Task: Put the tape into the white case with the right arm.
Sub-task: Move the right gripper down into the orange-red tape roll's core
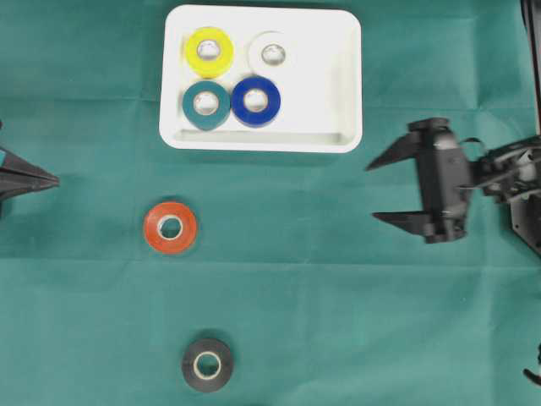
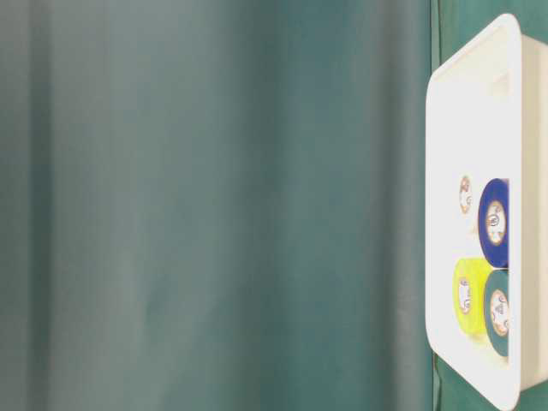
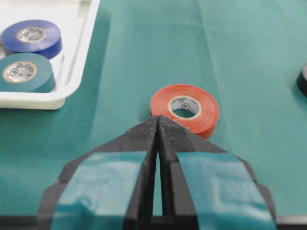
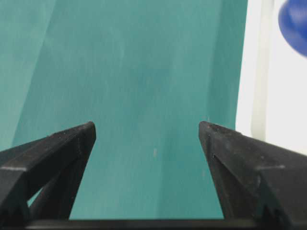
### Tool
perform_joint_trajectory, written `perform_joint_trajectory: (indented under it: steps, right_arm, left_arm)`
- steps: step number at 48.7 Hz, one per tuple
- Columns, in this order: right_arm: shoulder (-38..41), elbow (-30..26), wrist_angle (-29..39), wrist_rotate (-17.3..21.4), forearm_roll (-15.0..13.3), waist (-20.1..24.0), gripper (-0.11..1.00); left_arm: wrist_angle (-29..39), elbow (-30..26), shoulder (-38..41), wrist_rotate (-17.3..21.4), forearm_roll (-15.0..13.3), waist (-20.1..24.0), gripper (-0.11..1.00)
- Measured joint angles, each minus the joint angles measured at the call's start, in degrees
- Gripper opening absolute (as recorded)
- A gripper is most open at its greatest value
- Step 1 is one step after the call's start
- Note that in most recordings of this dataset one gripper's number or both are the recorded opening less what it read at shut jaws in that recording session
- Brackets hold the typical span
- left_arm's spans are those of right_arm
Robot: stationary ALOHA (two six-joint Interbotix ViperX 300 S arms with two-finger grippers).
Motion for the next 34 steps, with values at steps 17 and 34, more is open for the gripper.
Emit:
perform_joint_trajectory:
  steps: [17,34]
  right_arm:
    - [16.2,-15.6,-0.1,-0.1,-1.9,1.2,0.61]
    - [27.3,-27.5,0.1,-0.1,-1.9,3.4,0.61]
  left_arm:
    - [0.0,0.1,-0.1,0.0,0.0,0.0,0.01]
    - [0.0,0.1,-0.1,0.0,0.1,0.0,0.01]
